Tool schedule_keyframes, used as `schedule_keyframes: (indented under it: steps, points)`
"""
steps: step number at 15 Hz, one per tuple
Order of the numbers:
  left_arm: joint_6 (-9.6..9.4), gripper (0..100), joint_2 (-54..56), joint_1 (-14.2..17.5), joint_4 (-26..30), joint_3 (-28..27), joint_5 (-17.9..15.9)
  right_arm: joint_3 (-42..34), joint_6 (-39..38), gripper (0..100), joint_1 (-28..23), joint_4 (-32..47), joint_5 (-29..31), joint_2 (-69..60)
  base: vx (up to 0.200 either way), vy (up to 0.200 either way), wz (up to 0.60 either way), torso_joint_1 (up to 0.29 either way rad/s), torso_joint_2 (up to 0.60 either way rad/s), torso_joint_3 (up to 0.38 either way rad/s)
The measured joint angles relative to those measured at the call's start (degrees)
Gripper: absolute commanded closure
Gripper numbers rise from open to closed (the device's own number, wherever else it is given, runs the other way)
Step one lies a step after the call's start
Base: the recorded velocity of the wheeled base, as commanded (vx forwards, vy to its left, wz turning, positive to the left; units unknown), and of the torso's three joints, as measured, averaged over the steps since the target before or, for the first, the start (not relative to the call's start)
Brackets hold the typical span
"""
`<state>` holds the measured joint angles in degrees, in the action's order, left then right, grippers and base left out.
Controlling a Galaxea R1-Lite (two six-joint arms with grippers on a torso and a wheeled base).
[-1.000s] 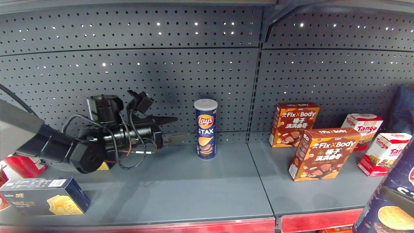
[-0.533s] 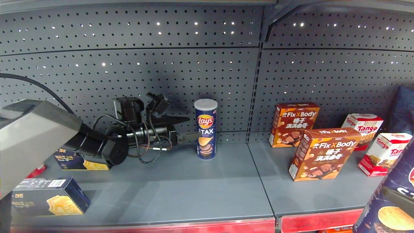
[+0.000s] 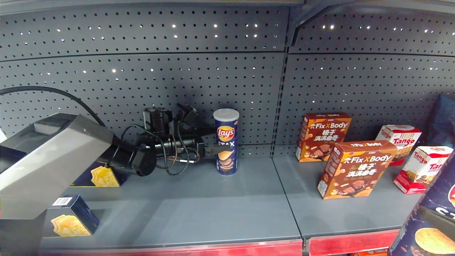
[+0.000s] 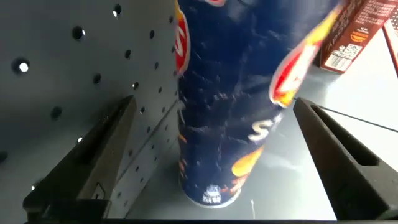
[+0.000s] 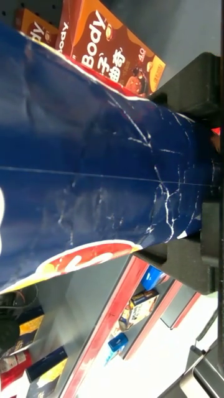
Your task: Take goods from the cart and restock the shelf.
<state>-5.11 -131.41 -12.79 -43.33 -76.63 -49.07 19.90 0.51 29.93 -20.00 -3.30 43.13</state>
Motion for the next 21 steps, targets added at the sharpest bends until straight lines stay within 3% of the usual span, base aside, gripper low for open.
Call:
schedule_keyframes:
  steps: [12,21]
  points:
    - [0.0,0,-3.6,-0.9,0.8,-3.8,-0.1,0.4,0.1,100,-0.1,-0.1,0.1,-0.1,0.0,0.0,0.0,0.0,0.0,0.0]
    - [0.07,0,-8.7,-1.5,2.3,-9.5,-0.3,0.4,0.1,100,-0.2,-0.2,0.0,-0.1,0.0,0.0,0.0,0.0,0.0,0.0]
